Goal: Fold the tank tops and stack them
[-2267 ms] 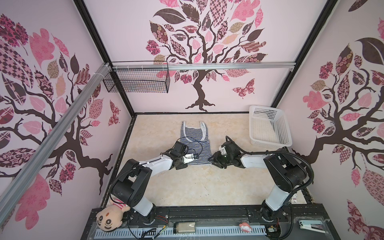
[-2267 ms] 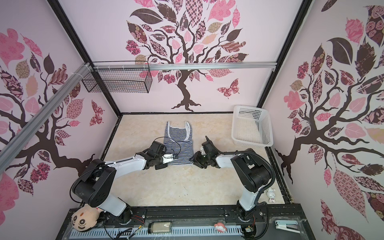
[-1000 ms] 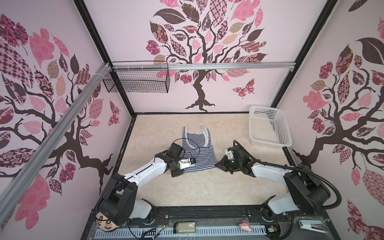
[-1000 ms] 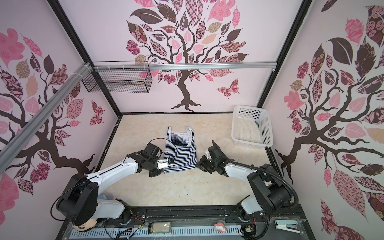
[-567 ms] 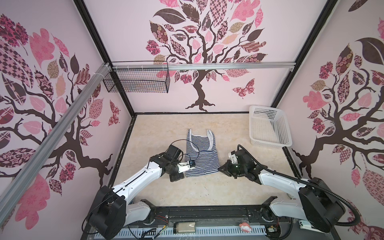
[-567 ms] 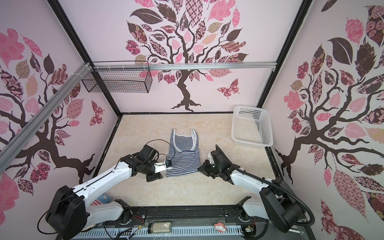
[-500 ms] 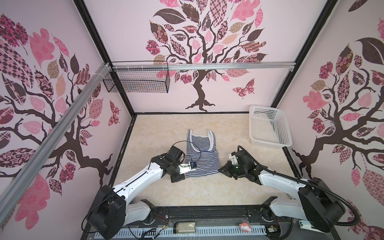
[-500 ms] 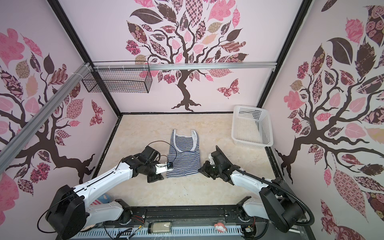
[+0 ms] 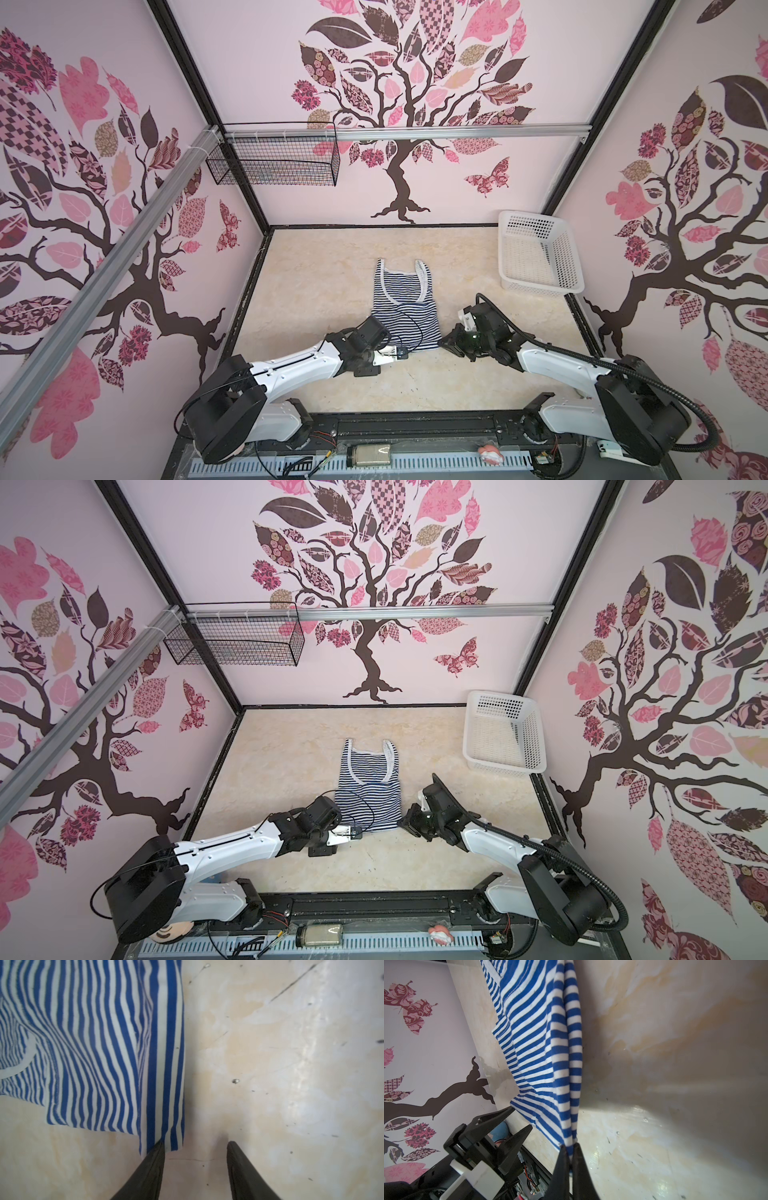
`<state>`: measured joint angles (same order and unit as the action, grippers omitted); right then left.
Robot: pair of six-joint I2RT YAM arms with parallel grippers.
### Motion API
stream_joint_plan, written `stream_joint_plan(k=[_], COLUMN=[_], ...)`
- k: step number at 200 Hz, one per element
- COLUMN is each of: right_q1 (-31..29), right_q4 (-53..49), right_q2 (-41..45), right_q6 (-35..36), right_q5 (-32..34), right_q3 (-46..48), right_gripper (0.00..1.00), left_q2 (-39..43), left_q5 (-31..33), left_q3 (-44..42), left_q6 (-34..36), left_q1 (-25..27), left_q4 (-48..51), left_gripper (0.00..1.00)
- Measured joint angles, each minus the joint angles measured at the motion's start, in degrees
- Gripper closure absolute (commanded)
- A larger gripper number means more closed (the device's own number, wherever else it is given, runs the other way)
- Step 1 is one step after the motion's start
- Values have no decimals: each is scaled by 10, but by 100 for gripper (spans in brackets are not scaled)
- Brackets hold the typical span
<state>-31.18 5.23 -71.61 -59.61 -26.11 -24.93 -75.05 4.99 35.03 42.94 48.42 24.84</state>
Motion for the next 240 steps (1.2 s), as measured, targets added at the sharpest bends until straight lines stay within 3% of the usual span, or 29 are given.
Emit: stream_joint_plan(k=[95,104,110,123,178,240], right_q1=[0,0,0,0,0,0], right_q4=[5,6,6,6,10,13], right_q2=[0,0,0,0,0,0], right_q6=[-7,-8,-8,-8,-9,-9], right_q5=[-2,-3,-3,-3,-5,-6], right_q3=[-2,-2,-2,-2,-2,-2], right_gripper=[96,96,96,96,96,96], left_q2=[56,52,52,58,15,-26], left_q5=[21,15,11,1,3,38], left_q3=[-10,-10,-11,-16,-19,-19], left_q6=[5,5,4,3,8,14], left_q1=[4,4,4,5,7,8], left_q4=[-41,-34,-30,-27,-38,-94], left_gripper=[45,41,31,27,25,29])
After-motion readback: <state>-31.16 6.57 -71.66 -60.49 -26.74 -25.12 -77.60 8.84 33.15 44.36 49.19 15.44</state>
